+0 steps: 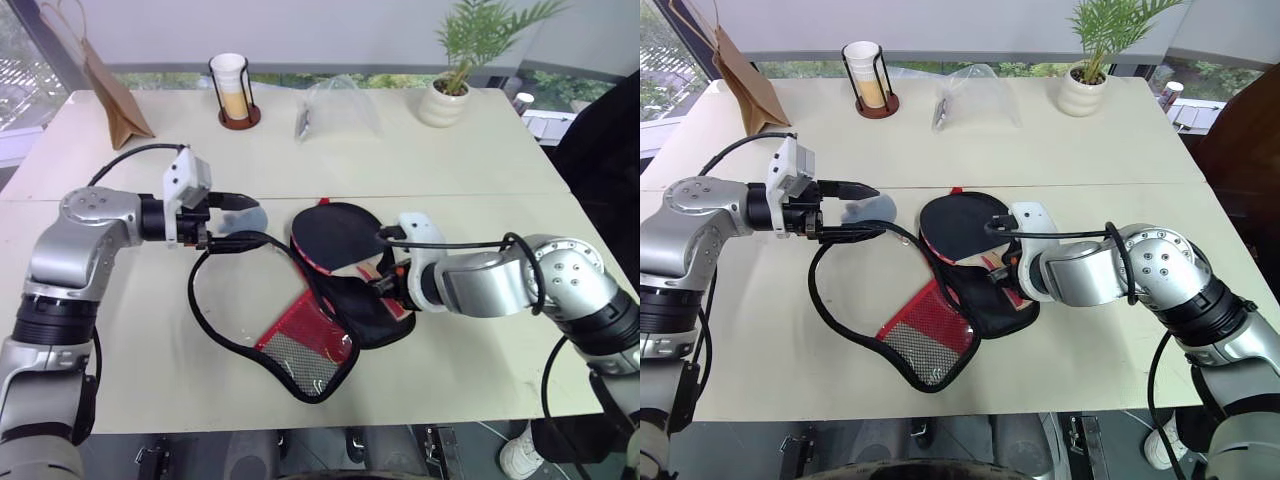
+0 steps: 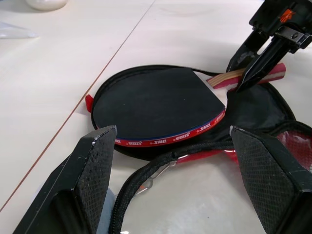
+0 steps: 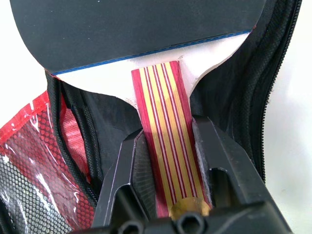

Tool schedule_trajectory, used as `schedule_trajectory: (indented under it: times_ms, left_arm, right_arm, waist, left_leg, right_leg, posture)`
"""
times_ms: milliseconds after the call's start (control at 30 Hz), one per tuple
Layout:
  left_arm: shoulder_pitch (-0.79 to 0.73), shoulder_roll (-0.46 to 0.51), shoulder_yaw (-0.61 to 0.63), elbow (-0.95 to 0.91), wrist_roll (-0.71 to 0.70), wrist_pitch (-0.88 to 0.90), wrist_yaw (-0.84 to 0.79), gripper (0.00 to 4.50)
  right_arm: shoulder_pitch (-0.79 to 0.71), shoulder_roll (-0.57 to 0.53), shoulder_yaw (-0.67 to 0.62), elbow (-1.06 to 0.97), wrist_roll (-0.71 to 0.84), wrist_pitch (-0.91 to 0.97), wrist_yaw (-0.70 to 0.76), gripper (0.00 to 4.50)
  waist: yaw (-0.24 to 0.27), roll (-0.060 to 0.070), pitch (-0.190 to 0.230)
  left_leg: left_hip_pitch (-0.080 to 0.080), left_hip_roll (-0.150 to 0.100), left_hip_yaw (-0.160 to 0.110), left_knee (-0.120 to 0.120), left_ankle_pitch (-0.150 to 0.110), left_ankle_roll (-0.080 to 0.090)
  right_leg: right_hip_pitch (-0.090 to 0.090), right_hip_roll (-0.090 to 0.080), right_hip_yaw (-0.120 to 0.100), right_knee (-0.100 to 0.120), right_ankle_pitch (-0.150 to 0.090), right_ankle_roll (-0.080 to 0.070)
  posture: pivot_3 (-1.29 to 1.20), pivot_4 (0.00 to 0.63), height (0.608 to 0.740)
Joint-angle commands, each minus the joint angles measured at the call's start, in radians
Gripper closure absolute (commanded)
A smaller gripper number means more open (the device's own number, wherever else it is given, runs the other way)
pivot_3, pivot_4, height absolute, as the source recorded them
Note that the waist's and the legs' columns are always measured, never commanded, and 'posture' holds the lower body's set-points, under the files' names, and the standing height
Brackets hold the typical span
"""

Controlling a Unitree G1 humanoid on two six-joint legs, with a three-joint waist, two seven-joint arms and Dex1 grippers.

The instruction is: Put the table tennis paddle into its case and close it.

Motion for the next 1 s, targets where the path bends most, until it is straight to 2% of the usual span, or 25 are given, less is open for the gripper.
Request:
schedule_trajectory:
  times_ms: [33, 133, 167, 300, 400, 500, 600, 700, 767, 867, 1000]
  left_arm:
    - [-0.007, 0.006, 0.023, -0.027, -0.015, -0.008, -0.005, 0.65]
    - [-0.011, 0.006, 0.024, -0.02, -0.014, -0.011, -0.009, 0.65]
    - [-0.012, 0.007, 0.024, -0.017, -0.013, -0.013, -0.011, 0.65]
    - [-0.013, 0.012, 0.03, -0.01, -0.014, -0.017, -0.019, 0.65]
    - [-0.009, 0.02, 0.046, -0.018, -0.028, -0.008, -0.024, 0.65]
    - [0.004, 0.039, 0.067, -0.032, -0.044, 0.006, -0.032, 0.65]
    - [0.04, 0.084, 0.09, -0.029, -0.044, -0.001, -0.055, 0.65]
    - [0.083, 0.136, 0.118, -0.004, -0.033, -0.025, -0.069, 0.65]
    - [0.106, 0.158, 0.134, 0.021, -0.025, -0.049, -0.076, 0.65]
    - [0.145, 0.181, 0.159, 0.107, 0.013, -0.137, -0.077, 0.65]
    - [0.141, 0.157, 0.159, 0.283, 0.093, -0.341, -0.05, 0.65]
  right_arm:
    - [-0.007, -0.005, -0.02, -0.024, 0.014, -0.013, 0.01, 1.71]
    - [-0.025, -0.011, -0.032, -0.034, 0.014, -0.004, 0.066, 0.18]
    - [-0.04, -0.016, -0.043, -0.034, 0.014, 0.001, 0.095, 0.04]
    - [-0.113, -0.06, -0.098, -0.019, 0.014, 0.023, 0.205, 0.04]
    - [-0.147, -0.101, -0.173, 0.002, -0.024, 0.051, 0.358, 0.04]
    - [-0.152, -0.157, -0.249, 0.003, -0.247, 0.087, 0.635, 0.04]
    - [-0.106, -0.227, -0.289, -0.028, -0.489, 0.026, 0.981, 0.04]
    - [0.007, -0.327, -0.288, -0.064, -0.769, -0.171, 1.365, 0.04]
    - [0.079, -0.354, -0.297, -0.075, -0.898, -0.286, 1.528, 0.04]
    - [0.159, -0.345, -0.333, -0.062, -0.999, -0.376, 1.662, 0.04]
    - [0.191, -0.291, -0.372, -0.041, -1.072, -0.411, 1.718, 0.04]
  waist:
    - [0.0, 0.0, 0.0]
    - [0.0, 0.0, 0.0]
    - [0.0, 0.0, 0.0]
    - [0.0, 0.0, 0.0]
    - [0.001, 0.0, 0.0]
    - [0.003, 0.0, 0.0]
    - [0.002, 0.0, 0.0]
    - [0.002, 0.0, 0.0]
    - [0.002, 0.0, 0.0]
    - [0.0, 0.0, 0.0]
    - [0.0, 0.0, 0.0]
  left_leg:
    - [0.0, 0.0, 0.0, 0.0, 0.0, 0.0]
    - [0.0, 0.0, 0.0, 0.0, 0.0, 0.0]
    - [0.0, 0.0, 0.0, 0.0, 0.0, 0.0]
    - [0.0, 0.0, 0.0, 0.0, 0.0, 0.0]
    - [0.0, 0.0, 0.0, 0.0, 0.0, 0.0]
    - [0.0, 0.0, 0.0, 0.0, 0.0, 0.0]
    - [0.0, 0.0, 0.0, 0.0, 0.0, 0.0]
    - [0.0, 0.0, 0.0, 0.0, 0.0, 0.0]
    - [0.0, 0.0, 0.0, 0.0, 0.0, 0.0]
    - [0.0, 0.0, 0.001, 0.0, 0.0, 0.0]
    - [0.001, 0.0, 0.001, 0.0, 0.0, 0.0]
  right_leg:
    - [0.0, 0.0, 0.0, 0.0, 0.0, 0.0]
    - [0.0, 0.0, 0.0, 0.0, 0.0, 0.0]
    - [0.0, 0.0, 0.0, 0.0, 0.0, 0.0]
    - [0.0, 0.0, 0.0, 0.0, 0.0, 0.0]
    - [0.0, 0.0, 0.0, 0.0, 0.0, 0.0]
    - [0.0, 0.0, 0.0, 0.0, 0.0, 0.0]
    - [0.0, 0.0, 0.0, -0.001, 0.0, 0.0]
    - [-0.001, 0.0, 0.0, -0.001, 0.0, 0.0]
    - [-0.001, 0.0, 0.0, -0.001, 0.0, 0.0]
    - [-0.001, 0.0, 0.0, 0.0, 0.0, 0.0]
    - [-0.001, 0.0, 0.0, 0.0, 0.0, -0.001]
  posture:
    - [0.0, 0.15, 0.734]
    - [0.0, 0.15, 0.734]
    - [0.0, 0.15, 0.734]
    - [0.0, 0.15, 0.734]
    - [0.0, 0.15, 0.734]
    - [0.0, 0.15, 0.734]
    - [0.0, 0.15, 0.734]
    - [0.0, 0.15, 0.734]
    - [0.0, 0.15, 0.734]
    - [0.0, 0.15, 0.734]
    - [0.0, 0.15, 0.734]
